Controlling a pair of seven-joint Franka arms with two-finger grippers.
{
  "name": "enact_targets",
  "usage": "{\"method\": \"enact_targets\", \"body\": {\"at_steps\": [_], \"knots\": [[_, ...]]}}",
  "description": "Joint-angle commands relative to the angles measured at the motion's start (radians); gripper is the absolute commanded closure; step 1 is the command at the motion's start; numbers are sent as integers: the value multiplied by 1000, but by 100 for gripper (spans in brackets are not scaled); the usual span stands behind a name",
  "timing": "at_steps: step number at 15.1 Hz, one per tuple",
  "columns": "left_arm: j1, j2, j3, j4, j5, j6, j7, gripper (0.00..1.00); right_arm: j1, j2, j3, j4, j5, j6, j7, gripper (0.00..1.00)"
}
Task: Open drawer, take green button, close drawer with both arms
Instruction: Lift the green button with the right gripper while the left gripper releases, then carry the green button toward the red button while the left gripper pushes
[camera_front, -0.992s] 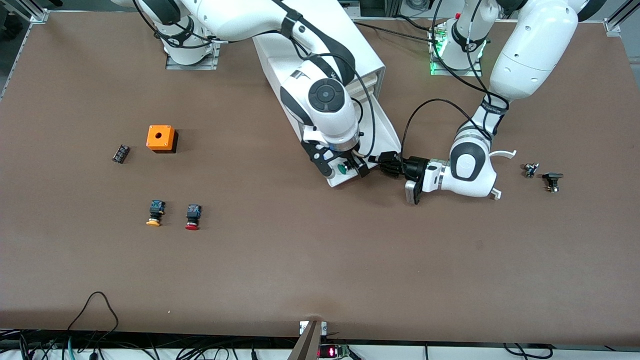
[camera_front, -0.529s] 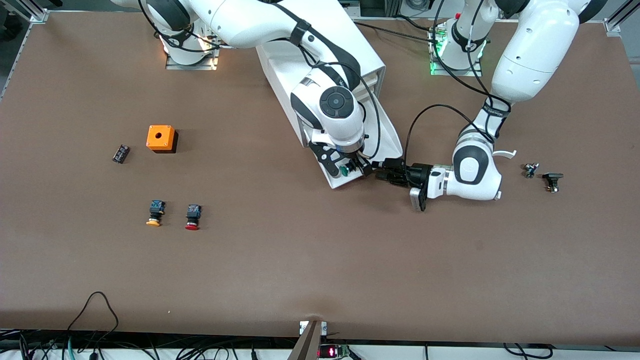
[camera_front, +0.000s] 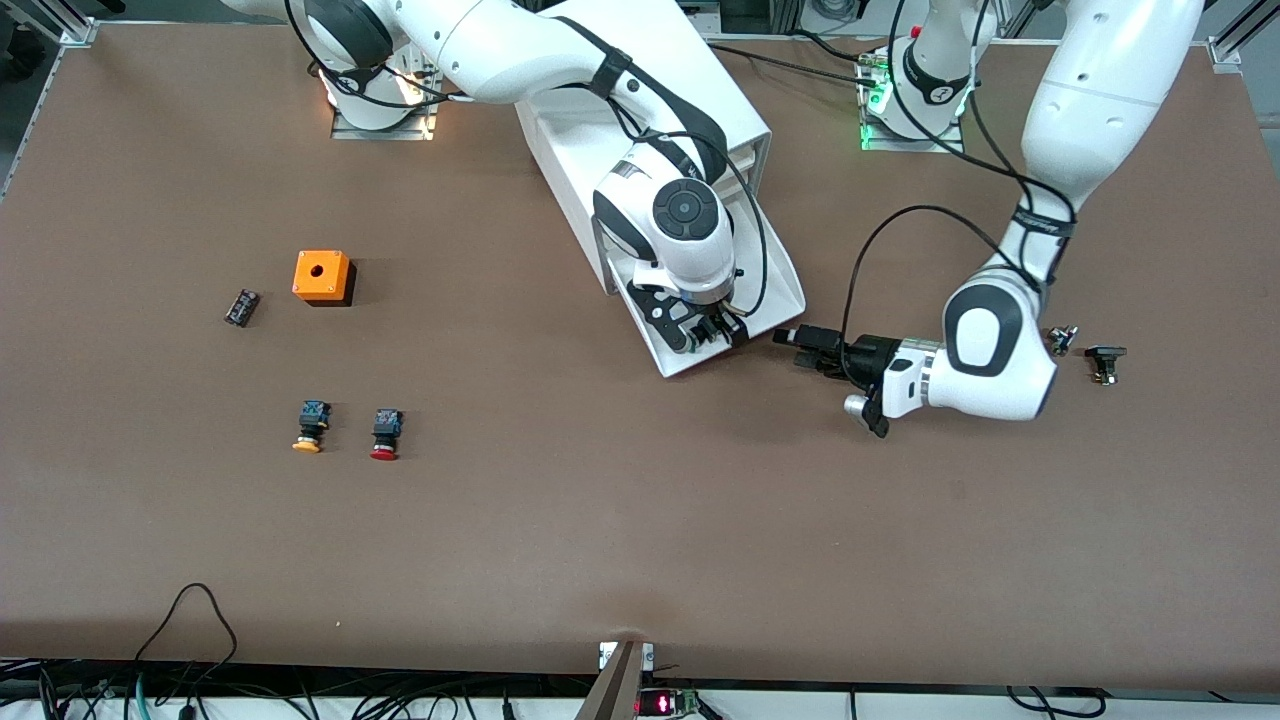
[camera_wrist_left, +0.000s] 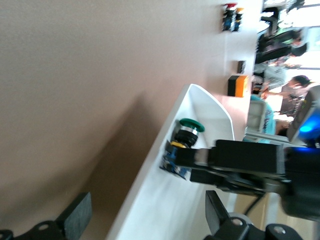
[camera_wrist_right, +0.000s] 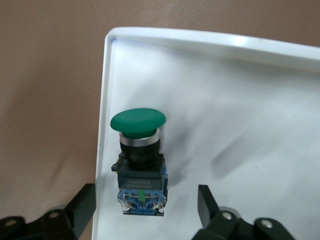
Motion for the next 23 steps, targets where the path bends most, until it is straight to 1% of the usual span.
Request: {"method": "enact_targets", "body": {"at_steps": [1, 3, 4, 5, 6, 9, 10, 12, 14, 15, 17, 20, 23], "knots": [[8, -30, -1, 101, 170, -83, -173, 0, 8, -4, -5, -8, -14, 9, 17, 40], [7, -56, -1, 152, 296, -118, -268, 0, 10, -4, -5, -8, -17, 9, 11, 62], [7, -67, -4, 170, 360, -120, -313, 0, 8, -6, -5, -7, -33, 9, 6, 80], [5, -79, -5, 181, 399, -124, -357, 0, 8, -7, -5, -7, -41, 9, 6, 96], [2, -95, -5, 192, 428, -141, -402, 0, 8, -12, -6, -5, -43, 4, 6, 100], [-2, -133, -7, 250, 589, -180, -461, 0, 5, -22, -21, 2, -41, -23, 5, 100], [-4, -135, -8, 285, 662, -213, -459, 0, 4, -24, -25, 6, -41, -40, 3, 100], [-10, -135, -17, 349, 832, -275, -450, 0, -8, -27, -23, 45, -38, -82, 0, 100], [-18, -132, -21, 385, 925, -284, -447, 0, -51, -48, -11, 67, -31, -114, -23, 100], [-25, -125, -18, 399, 934, -276, -441, 0, -67, -67, -9, 67, -24, -123, -41, 100], [-13, -122, -14, 420, 939, -273, -427, 0, -100, -99, -8, 67, 15, -163, -133, 100], [-9, -122, -14, 408, 933, -234, -459, 0, -143, -148, -9, 65, 22, -226, -326, 100], [-16, -125, -17, 368, 933, -174, -724, 1, -197, -168, -9, 58, 26, -250, -562, 100]]}}
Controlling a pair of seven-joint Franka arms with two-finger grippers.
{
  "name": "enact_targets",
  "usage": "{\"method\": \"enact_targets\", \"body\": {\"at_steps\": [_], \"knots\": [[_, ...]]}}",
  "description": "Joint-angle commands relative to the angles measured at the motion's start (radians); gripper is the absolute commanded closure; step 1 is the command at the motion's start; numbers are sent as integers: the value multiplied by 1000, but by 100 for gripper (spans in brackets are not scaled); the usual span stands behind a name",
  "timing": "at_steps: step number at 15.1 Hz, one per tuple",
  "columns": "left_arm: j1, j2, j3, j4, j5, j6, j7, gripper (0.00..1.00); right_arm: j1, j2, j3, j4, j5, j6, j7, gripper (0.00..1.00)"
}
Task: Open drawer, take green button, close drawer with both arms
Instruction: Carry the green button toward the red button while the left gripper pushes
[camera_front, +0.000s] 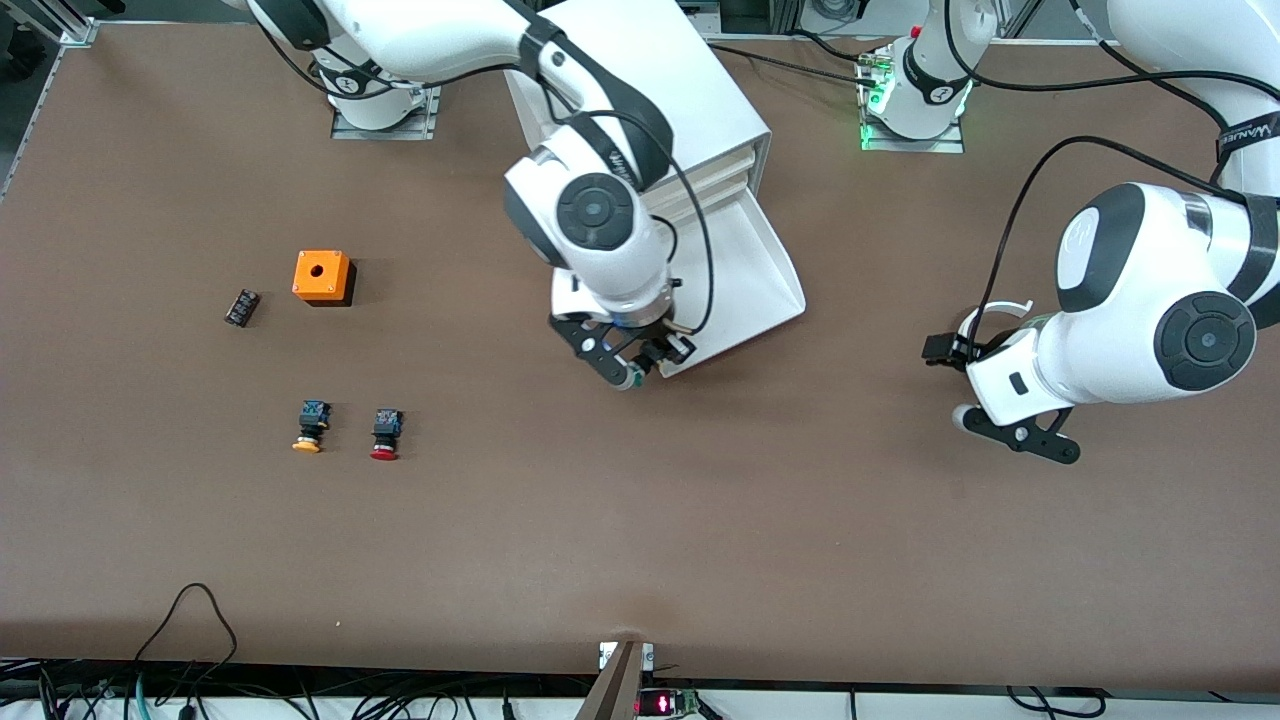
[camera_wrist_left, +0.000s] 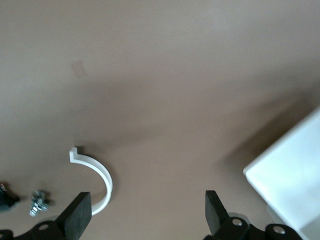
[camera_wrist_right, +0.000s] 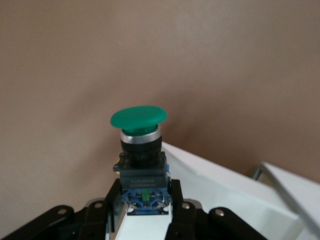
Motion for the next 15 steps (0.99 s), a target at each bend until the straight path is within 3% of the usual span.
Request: {"method": "enact_targets", "body": {"at_steps": [1, 4, 9, 13, 15], "knots": [[-18, -1, -11, -36, 23, 67, -195, 5, -60, -20, 14, -13, 17, -43, -228, 100], [-32, -19, -36, -130, 23, 199, -364, 6, -130, -19, 12, -39, 15, -93, -483, 100], [-32, -62, -125, -377, 35, 495, -663, 5, -241, -99, 2, -209, 15, -89, -808, 100], [-93, -55, -129, -496, 40, 702, -862, 4, -331, -98, 2, -255, 15, -84, -1018, 100], [-133, -36, -129, -512, 40, 724, -933, 4, -355, -98, 2, -293, 15, -54, -1080, 100]]}}
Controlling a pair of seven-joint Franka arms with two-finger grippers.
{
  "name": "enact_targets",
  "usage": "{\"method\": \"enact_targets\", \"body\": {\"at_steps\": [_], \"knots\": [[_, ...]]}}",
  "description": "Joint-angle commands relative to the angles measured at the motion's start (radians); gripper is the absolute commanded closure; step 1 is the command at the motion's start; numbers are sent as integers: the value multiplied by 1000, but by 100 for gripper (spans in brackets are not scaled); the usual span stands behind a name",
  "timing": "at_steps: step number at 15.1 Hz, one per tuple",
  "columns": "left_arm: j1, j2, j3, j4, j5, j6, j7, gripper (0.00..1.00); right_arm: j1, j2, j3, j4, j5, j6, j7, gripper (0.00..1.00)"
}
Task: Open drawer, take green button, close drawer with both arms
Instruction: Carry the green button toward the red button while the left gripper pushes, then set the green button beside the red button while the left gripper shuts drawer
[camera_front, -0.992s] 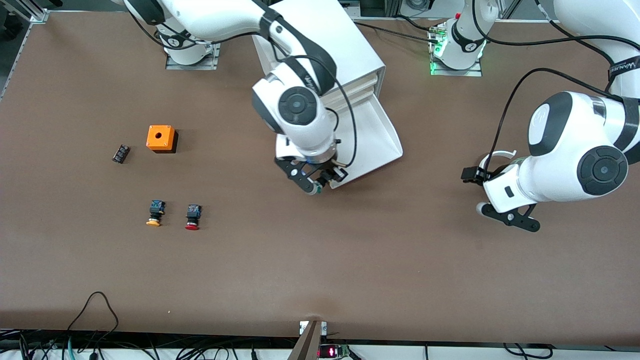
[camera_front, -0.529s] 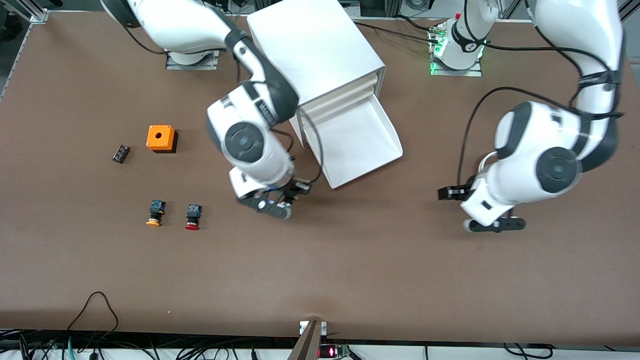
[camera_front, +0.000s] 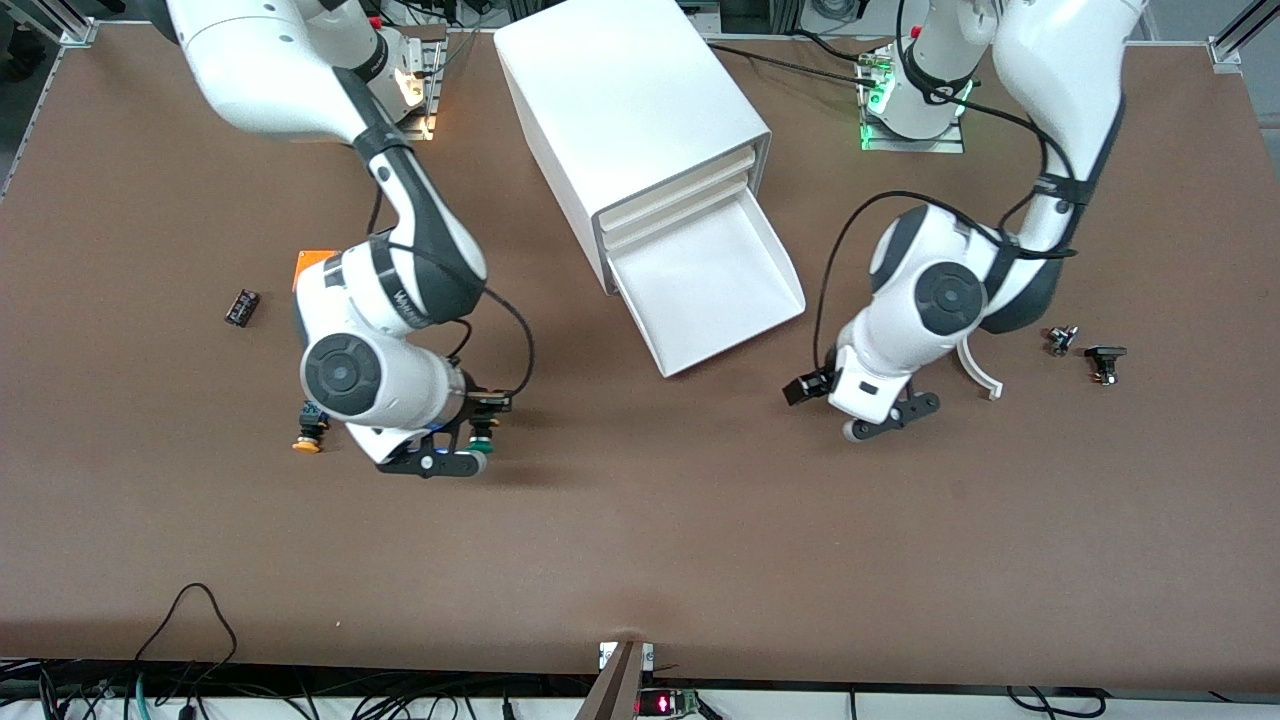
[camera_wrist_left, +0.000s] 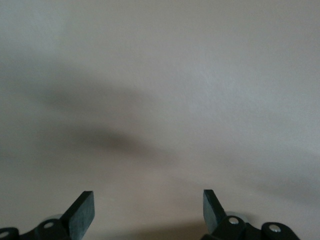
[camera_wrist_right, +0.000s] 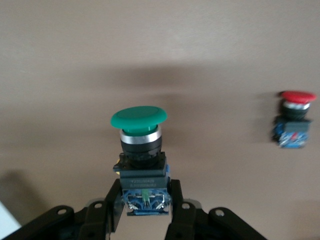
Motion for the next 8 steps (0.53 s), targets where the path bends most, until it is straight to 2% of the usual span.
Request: {"method": "enact_targets", "body": {"at_steps": [1, 5, 8], "knots": [[-74, -20, 7, -69, 32, 39, -129, 4, -37, -41, 8, -111, 11, 60, -79, 100], [-111, 6, 5, -75, 197, 65, -299, 3, -62, -41, -4, -249, -6, 214, -106, 100], [-131, 26, 4, -81, 259, 71, -335, 3, -63, -35, -24, -320, -6, 304, -120, 100]]}}
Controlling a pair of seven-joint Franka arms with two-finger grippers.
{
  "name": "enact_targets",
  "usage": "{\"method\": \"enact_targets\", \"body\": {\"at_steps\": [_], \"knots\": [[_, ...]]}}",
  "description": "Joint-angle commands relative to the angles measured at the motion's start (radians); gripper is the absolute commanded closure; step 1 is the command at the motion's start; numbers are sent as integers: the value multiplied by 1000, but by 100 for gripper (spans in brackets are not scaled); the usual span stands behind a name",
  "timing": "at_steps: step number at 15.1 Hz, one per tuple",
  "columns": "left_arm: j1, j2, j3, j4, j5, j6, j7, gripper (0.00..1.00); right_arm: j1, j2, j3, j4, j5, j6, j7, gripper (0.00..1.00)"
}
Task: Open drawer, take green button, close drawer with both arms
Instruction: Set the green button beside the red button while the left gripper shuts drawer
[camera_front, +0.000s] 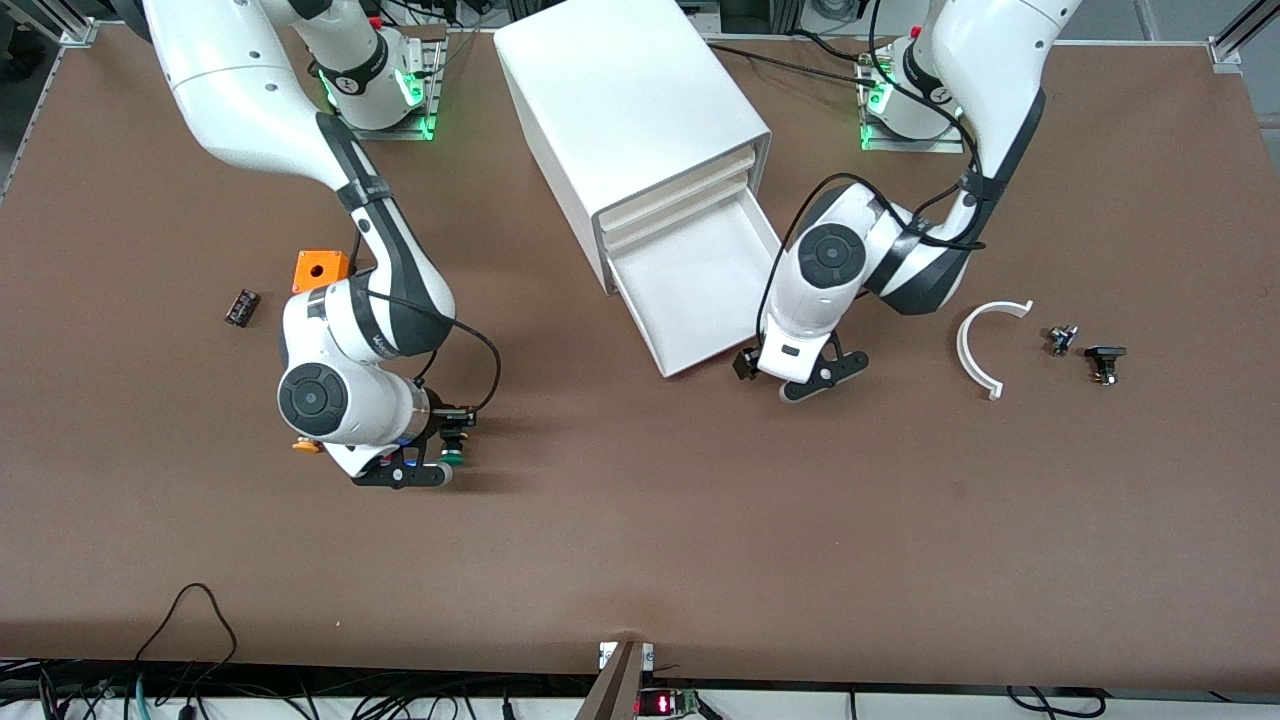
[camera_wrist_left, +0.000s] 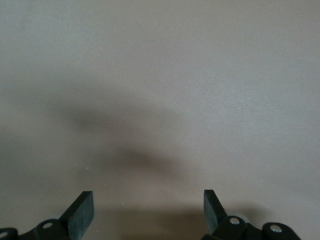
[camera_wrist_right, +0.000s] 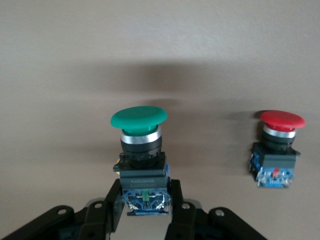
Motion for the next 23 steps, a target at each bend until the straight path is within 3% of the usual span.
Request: {"method": "enact_targets", "body": {"at_steps": [1, 4, 7, 8, 9, 10, 13, 20, 23], "knots": [[-11, 11, 5, -11, 49, 28, -40, 3, -7, -33, -5, -107, -4, 89, -24, 100], [-30, 23, 3, -22, 49, 32, -51, 3, -8, -28, -5, -182, -2, 189, -23, 100], [-33, 20, -27, -45, 45, 31, -74, 2, -13, -16, -5, -184, 1, 203, -9, 100], [-28, 23, -53, -48, 39, 31, -74, 2, -13, -16, -5, -182, 7, 203, -6, 94], [-27, 23, -66, -57, 36, 31, -74, 2, -16, -16, -5, -178, 9, 197, -3, 54], [-27, 22, -69, -60, 34, 31, -75, 2, -20, -18, -5, -176, 10, 197, 3, 1], [-27, 25, -103, -75, 33, 28, -77, 2, -37, -28, -5, -158, 13, 192, -3, 0], [-25, 23, -178, -89, -43, -30, -88, 2, -50, -168, -7, -119, -2, 146, -26, 0], [-24, 23, -213, -89, -43, -76, -89, 1, -50, -231, -48, -121, -17, 122, -73, 0]]}}
